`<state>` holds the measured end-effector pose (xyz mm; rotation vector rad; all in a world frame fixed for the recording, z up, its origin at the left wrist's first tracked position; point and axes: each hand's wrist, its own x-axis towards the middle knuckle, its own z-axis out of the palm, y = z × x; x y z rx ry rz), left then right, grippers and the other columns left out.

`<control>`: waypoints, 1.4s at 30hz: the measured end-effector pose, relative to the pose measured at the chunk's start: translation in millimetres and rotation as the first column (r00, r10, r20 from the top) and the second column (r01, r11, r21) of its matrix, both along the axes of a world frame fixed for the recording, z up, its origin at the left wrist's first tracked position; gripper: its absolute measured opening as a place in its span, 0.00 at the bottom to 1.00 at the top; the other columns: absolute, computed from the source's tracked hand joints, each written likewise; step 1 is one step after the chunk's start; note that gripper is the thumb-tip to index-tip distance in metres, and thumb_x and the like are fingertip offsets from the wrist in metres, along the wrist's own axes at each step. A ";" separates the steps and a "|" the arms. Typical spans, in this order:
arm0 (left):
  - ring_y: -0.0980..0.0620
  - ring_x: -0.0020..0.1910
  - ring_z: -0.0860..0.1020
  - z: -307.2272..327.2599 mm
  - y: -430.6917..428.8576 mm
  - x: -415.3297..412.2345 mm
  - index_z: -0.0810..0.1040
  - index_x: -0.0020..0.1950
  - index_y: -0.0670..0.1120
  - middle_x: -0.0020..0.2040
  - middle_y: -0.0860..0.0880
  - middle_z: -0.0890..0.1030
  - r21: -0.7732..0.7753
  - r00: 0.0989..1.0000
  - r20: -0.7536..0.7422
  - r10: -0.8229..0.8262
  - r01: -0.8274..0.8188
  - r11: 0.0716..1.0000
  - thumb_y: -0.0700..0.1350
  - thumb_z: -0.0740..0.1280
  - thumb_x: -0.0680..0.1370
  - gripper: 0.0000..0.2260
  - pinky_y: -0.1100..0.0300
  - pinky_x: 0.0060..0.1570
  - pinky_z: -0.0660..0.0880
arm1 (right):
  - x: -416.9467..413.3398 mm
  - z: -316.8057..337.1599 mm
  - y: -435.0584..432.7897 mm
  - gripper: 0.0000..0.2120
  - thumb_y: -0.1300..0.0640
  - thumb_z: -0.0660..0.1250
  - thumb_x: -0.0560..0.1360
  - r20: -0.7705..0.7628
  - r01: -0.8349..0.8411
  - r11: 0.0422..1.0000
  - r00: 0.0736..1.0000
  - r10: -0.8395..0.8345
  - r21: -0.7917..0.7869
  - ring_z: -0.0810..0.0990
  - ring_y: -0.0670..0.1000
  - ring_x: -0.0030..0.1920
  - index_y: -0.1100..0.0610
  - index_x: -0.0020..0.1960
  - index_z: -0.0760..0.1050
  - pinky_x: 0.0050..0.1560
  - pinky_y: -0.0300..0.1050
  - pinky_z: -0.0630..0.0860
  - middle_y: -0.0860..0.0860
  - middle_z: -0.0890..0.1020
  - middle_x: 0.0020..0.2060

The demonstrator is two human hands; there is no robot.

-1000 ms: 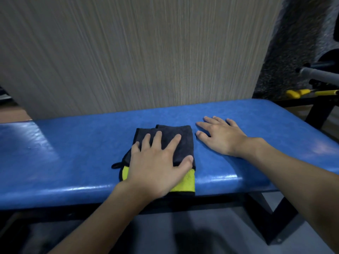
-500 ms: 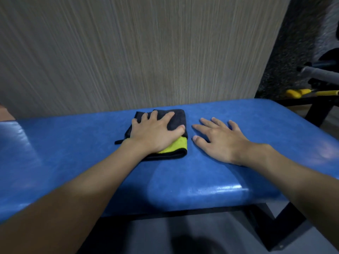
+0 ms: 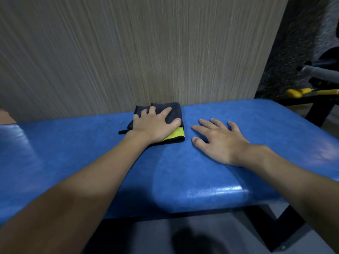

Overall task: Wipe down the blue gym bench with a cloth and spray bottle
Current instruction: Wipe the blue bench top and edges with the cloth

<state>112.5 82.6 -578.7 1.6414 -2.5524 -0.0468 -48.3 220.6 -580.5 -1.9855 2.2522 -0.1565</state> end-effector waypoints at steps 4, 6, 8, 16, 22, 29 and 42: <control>0.42 0.80 0.53 -1.2 48.2 17.6 0.54 0.80 0.64 0.82 0.46 0.55 -0.014 1.000 0.007 -0.030 0.031 0.999 0.72 0.48 0.77 0.32 0.40 0.75 0.51 | 0.7 0.1 0.7 0.27 0.37 0.46 0.81 0.003 0.009 1.000 1.000 -0.009 -0.004 0.46 0.51 0.80 0.41 0.79 0.54 0.77 0.63 0.42 0.44 0.51 0.81; 0.43 0.80 0.52 -1.8 74.5 29.2 0.53 0.80 0.65 0.82 0.46 0.54 -0.016 0.999 0.019 -0.046 0.047 0.999 0.72 0.47 0.77 0.32 0.41 0.75 0.51 | 0.1 -0.3 0.0 0.27 0.37 0.46 0.81 0.004 0.012 1.000 1.000 -0.012 -0.001 0.46 0.51 0.80 0.41 0.79 0.54 0.77 0.63 0.42 0.44 0.51 0.81; 0.43 0.80 0.52 -1.8 99.6 40.2 0.51 0.80 0.65 0.82 0.46 0.53 -0.027 0.998 0.039 -0.057 0.058 0.998 0.72 0.46 0.76 0.32 0.42 0.76 0.51 | -0.1 -0.7 0.3 0.27 0.37 0.46 0.81 0.008 0.014 1.000 1.000 -0.014 -0.004 0.46 0.51 0.80 0.41 0.79 0.53 0.77 0.63 0.42 0.45 0.51 0.81; 0.44 0.81 0.44 -0.2 148.8 61.2 0.42 0.79 0.66 0.83 0.48 0.46 0.016 0.995 0.061 -0.080 0.079 0.997 0.76 0.42 0.72 0.37 0.40 0.77 0.46 | 2.9 4.0 -0.9 0.25 0.39 0.50 0.81 -0.045 0.009 0.999 0.999 -0.012 -0.047 0.50 0.52 0.80 0.43 0.77 0.60 0.75 0.66 0.43 0.45 0.57 0.80; 0.42 0.80 0.52 -2.1 104.0 44.8 0.49 0.78 0.69 0.82 0.49 0.53 -0.004 0.997 0.052 -0.056 0.056 0.998 0.77 0.38 0.64 0.42 0.37 0.74 0.51 | 7.3 6.2 -13.9 0.26 0.40 0.49 0.82 0.020 0.009 0.997 1.000 -0.008 -0.071 0.49 0.51 0.80 0.42 0.79 0.55 0.76 0.65 0.43 0.45 0.54 0.80; 0.40 0.79 0.54 -0.9 4.5 12.0 0.51 0.78 0.68 0.82 0.48 0.54 0.024 0.999 0.031 -0.021 0.020 1.000 0.78 0.46 0.71 0.37 0.33 0.72 0.53 | 7.8 -3.9 -16.5 0.27 0.38 0.46 0.81 -0.023 -0.014 1.000 1.000 0.014 -0.020 0.46 0.51 0.80 0.41 0.79 0.53 0.76 0.64 0.43 0.44 0.51 0.81; 0.41 0.80 0.52 -2.1 1.7 15.8 0.52 0.80 0.66 0.82 0.48 0.54 0.030 1.000 0.005 -0.029 0.029 0.999 0.75 0.48 0.74 0.35 0.39 0.75 0.52 | 6.2 -3.8 -16.5 0.27 0.38 0.46 0.81 0.007 -0.013 1.000 1.000 0.013 -0.021 0.46 0.50 0.80 0.41 0.79 0.55 0.76 0.63 0.41 0.43 0.51 0.80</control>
